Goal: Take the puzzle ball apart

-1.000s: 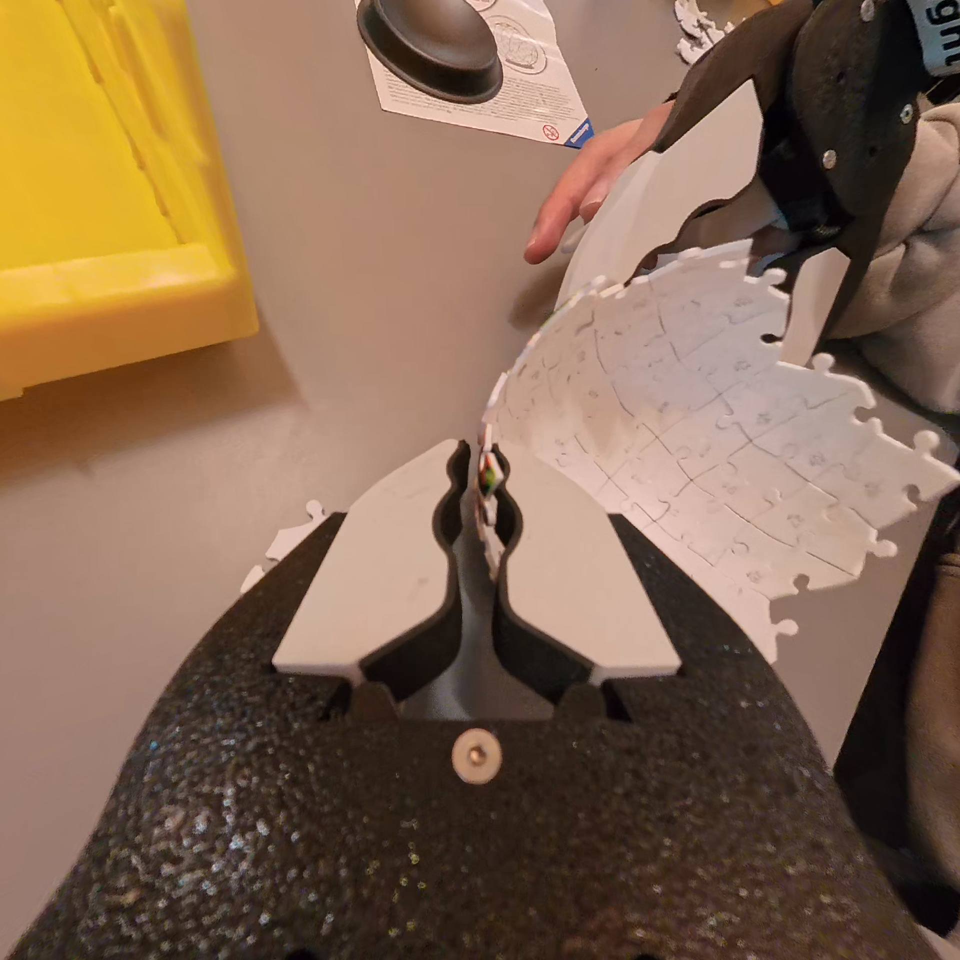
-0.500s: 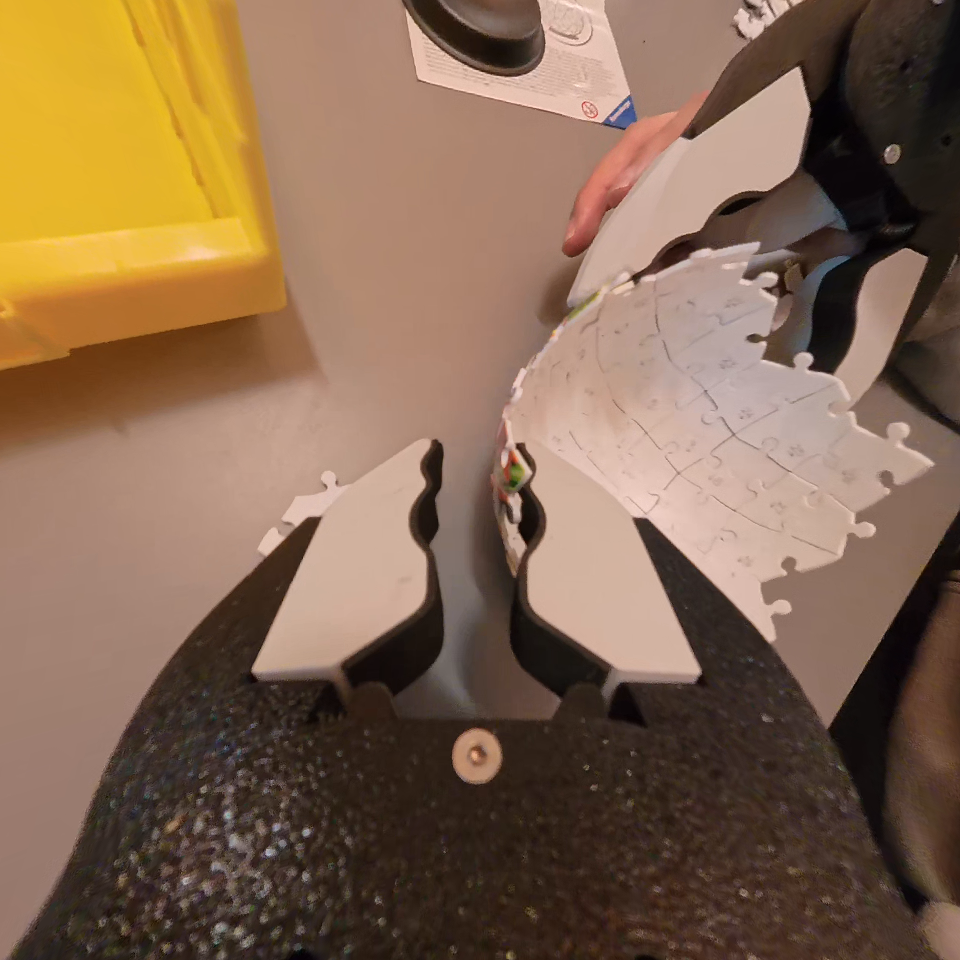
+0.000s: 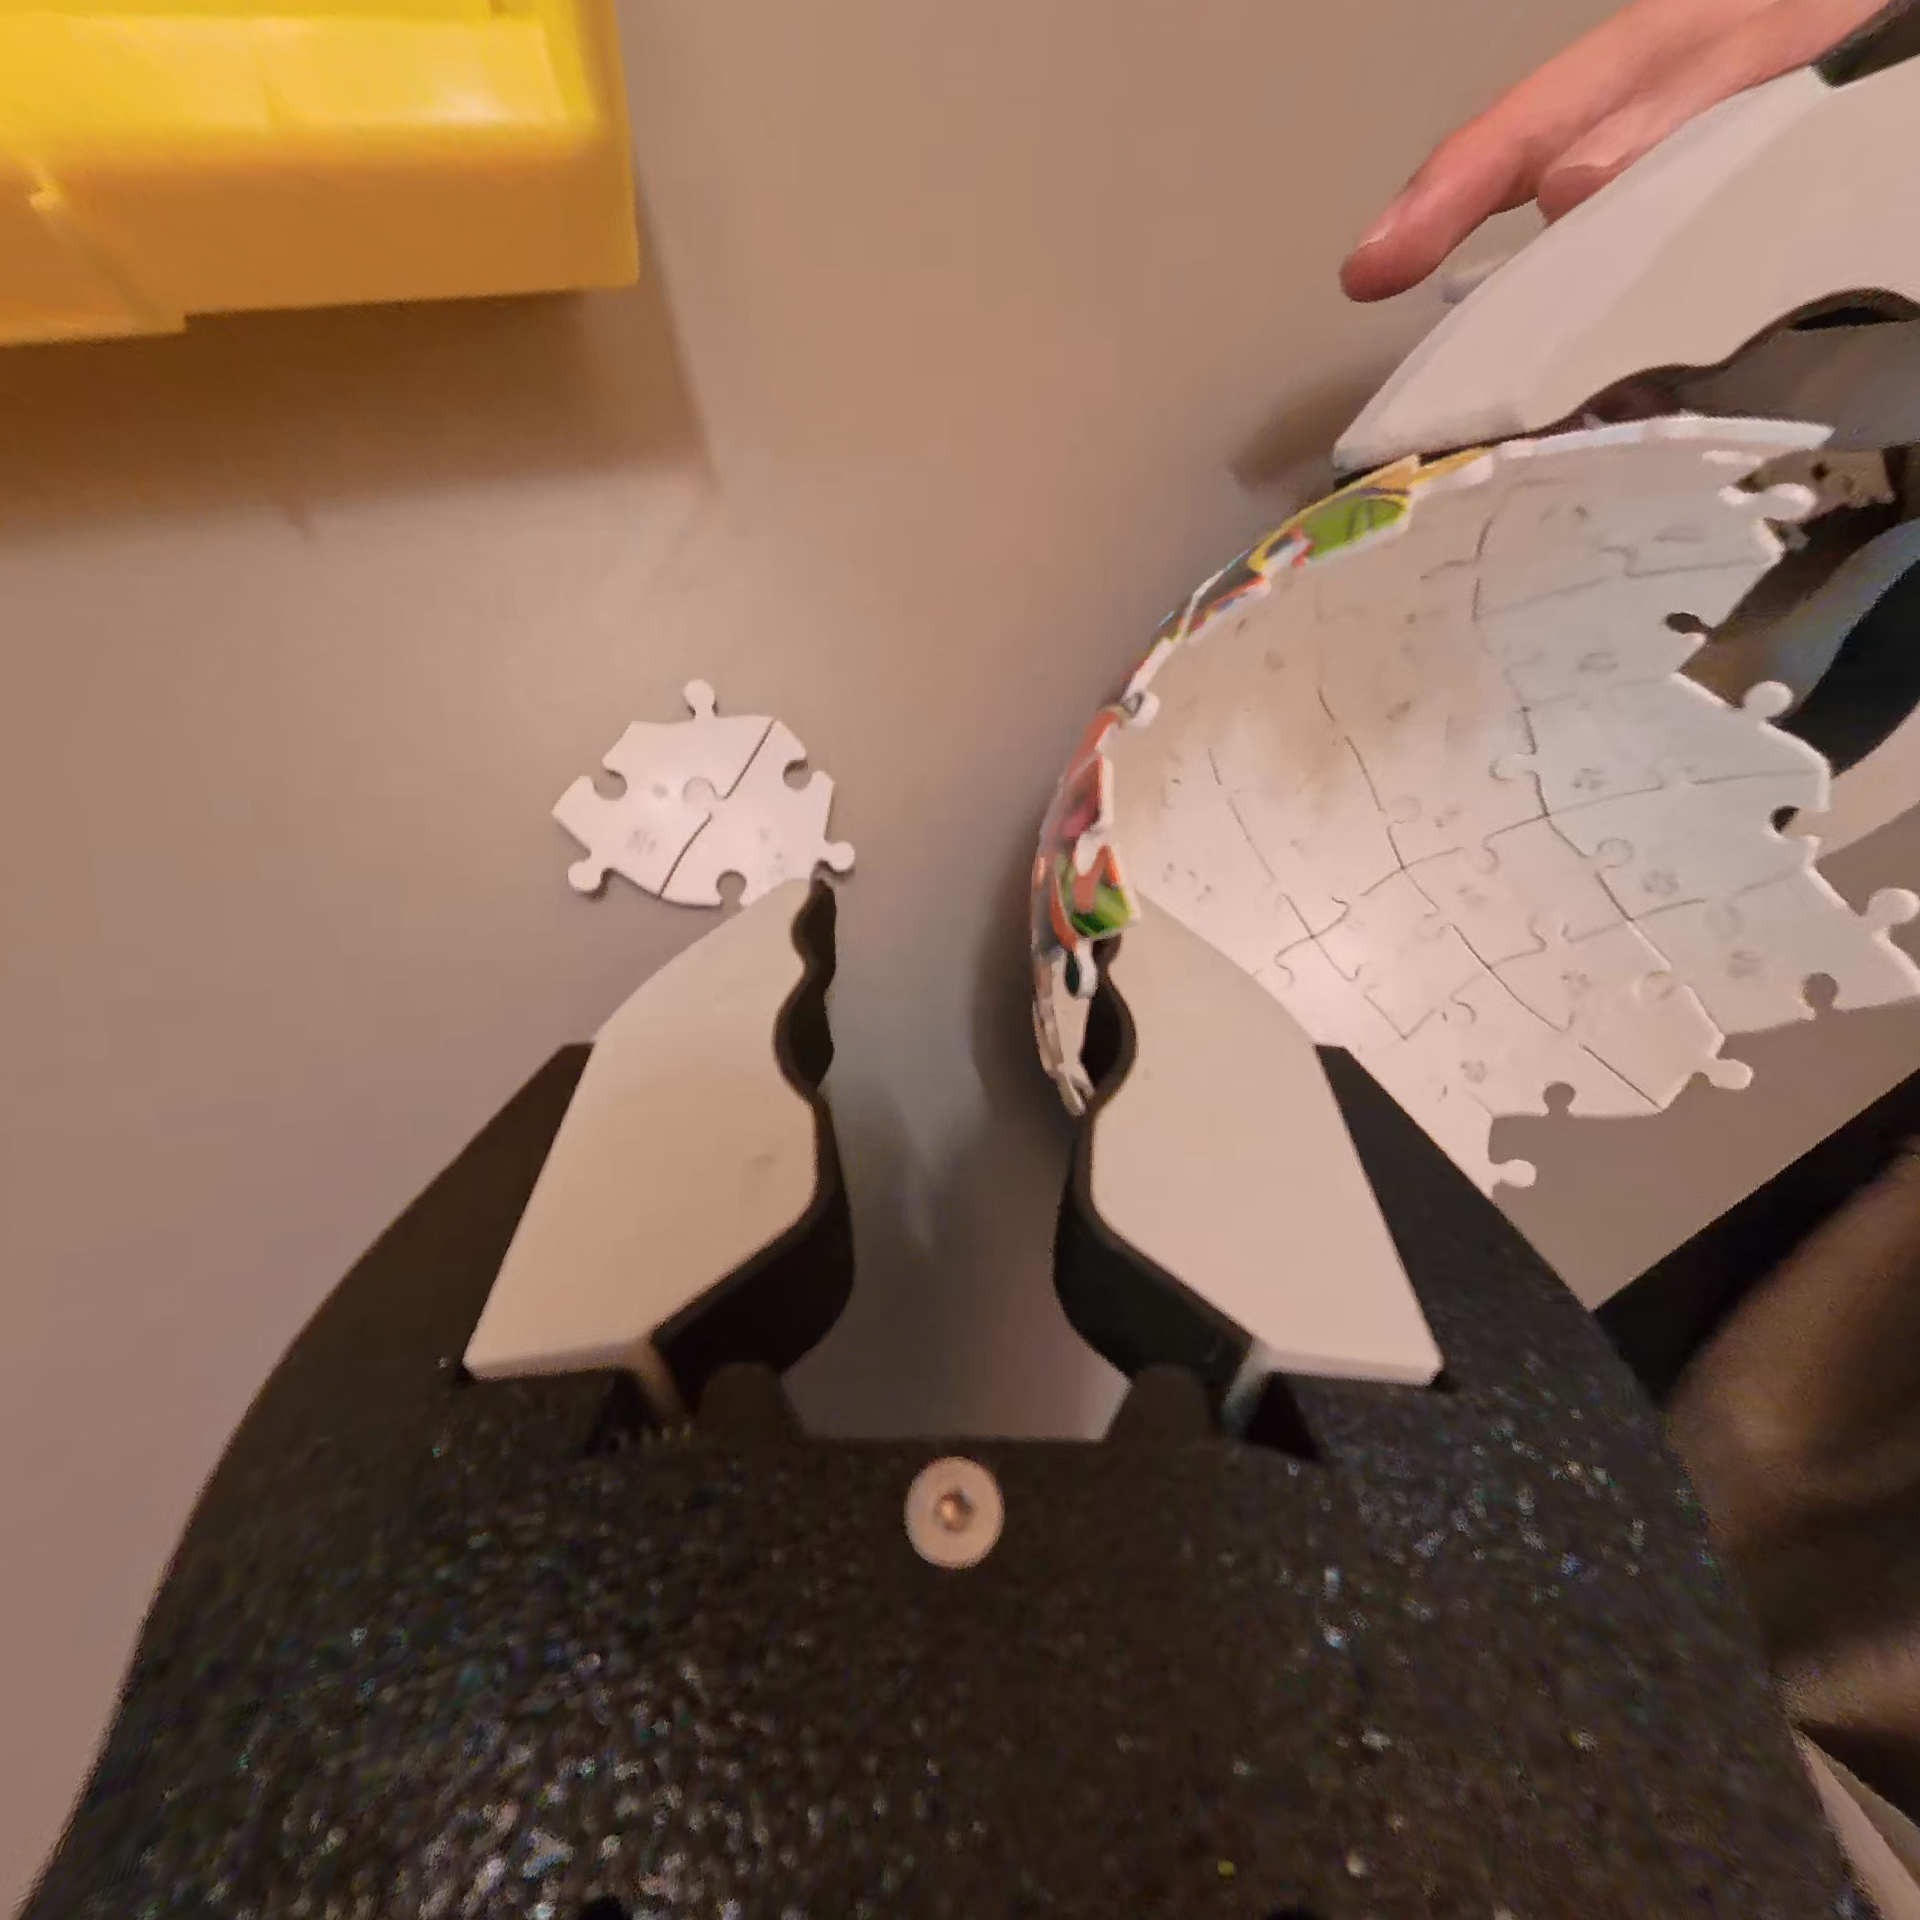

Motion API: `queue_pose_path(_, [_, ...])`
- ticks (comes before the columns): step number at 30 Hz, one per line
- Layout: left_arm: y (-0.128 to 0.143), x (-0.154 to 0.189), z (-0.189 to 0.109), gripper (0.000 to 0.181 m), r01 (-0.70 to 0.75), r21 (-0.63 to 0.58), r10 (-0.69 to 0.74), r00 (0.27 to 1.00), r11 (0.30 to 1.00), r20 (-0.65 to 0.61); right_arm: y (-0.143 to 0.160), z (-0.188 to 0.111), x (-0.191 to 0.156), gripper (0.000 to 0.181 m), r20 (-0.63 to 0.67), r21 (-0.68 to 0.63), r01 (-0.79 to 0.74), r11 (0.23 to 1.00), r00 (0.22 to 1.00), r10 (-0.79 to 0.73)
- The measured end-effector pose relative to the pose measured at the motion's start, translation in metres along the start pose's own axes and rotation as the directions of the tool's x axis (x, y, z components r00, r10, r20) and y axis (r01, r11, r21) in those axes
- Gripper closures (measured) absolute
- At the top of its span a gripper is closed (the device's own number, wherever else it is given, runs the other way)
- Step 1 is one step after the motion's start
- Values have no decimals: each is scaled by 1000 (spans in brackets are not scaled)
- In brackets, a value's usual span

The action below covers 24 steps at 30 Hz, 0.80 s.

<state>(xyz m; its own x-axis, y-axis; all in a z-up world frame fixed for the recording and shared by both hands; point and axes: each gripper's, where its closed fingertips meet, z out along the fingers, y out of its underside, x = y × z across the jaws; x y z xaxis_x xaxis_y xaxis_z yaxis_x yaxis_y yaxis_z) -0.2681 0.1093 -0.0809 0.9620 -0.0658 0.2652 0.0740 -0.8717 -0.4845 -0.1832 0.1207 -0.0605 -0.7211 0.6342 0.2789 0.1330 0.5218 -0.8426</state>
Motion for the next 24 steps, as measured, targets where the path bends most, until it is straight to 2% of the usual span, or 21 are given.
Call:
queue_pose_path(6, [9,2,-2,143,69,-48,-69,998,996,4,0,3,1,63,-21,-17,-15,1000,1000,15])
queue_pose_path(12, [19,8,5,160,105,-110,-109,994,988,-33,13,4,1,61,-17,-89,-82,993,997,81])
queue_pose_path(15, [19,12,7,168,106,-109,-114,992,988,-63,21,5,-3,62,-3,-144,-139,980,990,140])
queue_pose_path(17, [17,15,8,170,112,-95,-121,989,989,-89,27,4,-5,70,-8,-199,-178,964,984,180])
queue_pose_path(21, [11,18,12,175,123,-59,-131,982,991,-137,26,-4,-7,72,-60,-239,-307,921,951,302])
queue_pose_path(24, [6,21,17,175,113,-43,-119,981,993,-156,25,-7,-6,70,-108,-241,-355,903,935,338])
